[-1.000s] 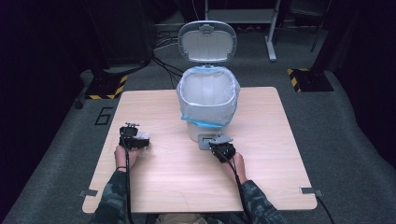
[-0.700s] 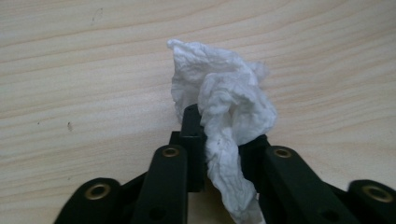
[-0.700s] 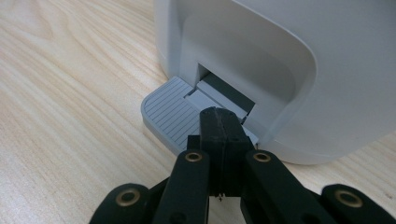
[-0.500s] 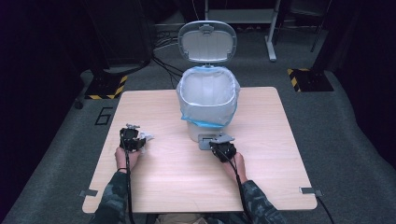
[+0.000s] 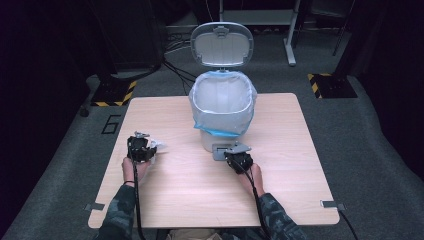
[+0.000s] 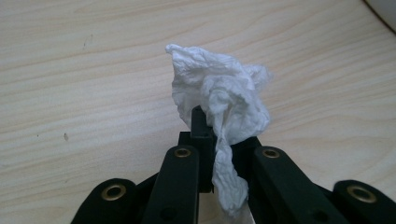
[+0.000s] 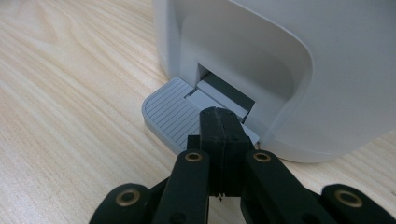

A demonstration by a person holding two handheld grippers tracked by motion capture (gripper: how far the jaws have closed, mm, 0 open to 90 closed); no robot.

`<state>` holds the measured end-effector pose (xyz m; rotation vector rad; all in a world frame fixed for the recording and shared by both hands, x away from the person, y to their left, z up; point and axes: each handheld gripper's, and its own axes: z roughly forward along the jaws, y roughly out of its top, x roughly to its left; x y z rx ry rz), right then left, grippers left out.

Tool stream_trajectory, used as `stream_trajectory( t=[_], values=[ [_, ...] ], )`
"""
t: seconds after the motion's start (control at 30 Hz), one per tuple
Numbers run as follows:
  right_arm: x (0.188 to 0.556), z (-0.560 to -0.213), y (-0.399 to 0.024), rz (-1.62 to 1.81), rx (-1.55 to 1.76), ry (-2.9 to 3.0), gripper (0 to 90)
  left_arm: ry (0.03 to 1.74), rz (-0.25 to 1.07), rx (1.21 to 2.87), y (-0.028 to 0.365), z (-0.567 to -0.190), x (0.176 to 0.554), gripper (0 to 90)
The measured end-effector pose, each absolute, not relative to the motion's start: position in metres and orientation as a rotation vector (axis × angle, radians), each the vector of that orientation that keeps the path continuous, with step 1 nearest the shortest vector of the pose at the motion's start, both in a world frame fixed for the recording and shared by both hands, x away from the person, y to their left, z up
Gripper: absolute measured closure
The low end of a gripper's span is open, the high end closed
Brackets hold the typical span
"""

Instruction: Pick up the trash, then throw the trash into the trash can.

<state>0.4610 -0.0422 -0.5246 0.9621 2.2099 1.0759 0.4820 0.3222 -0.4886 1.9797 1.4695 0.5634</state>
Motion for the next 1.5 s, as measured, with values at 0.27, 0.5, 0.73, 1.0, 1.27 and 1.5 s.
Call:
stream_trajectory(
  t=[0.27, 0.5, 0.73, 1.0, 1.27, 1.5],
  values=[
    [0.461, -0.525, -0.042, 1.075, 0.958, 2.210, 90.0, 1.407, 0.602, 1.982, 0.316, -0.461, 0.476, 83.9],
    [0.461, -0.525, -0.042, 1.080, 0.970, 2.208, 90.0, 1.346, 0.632, 2.004, 0.307, -0.431, 0.474, 83.9],
    [0.461, -0.525, -0.042, 1.075, 0.959, 2.207, 90.0, 1.303, 0.643, 2.017, 0.300, -0.408, 0.476, 83.9],
    [0.460, -0.525, -0.041, 1.079, 0.970, 2.206, 90.0, 1.262, 0.658, 2.017, 0.297, -0.388, 0.480, 83.9],
    [0.460, -0.525, -0.042, 1.078, 0.963, 2.206, 90.0, 1.230, 0.678, 2.026, 0.290, -0.372, 0.484, 83.8],
    [0.460, -0.525, -0.041, 1.079, 0.967, 2.205, 90.0, 1.203, 0.698, 2.024, 0.283, -0.359, 0.488, 83.9]
  ],
)
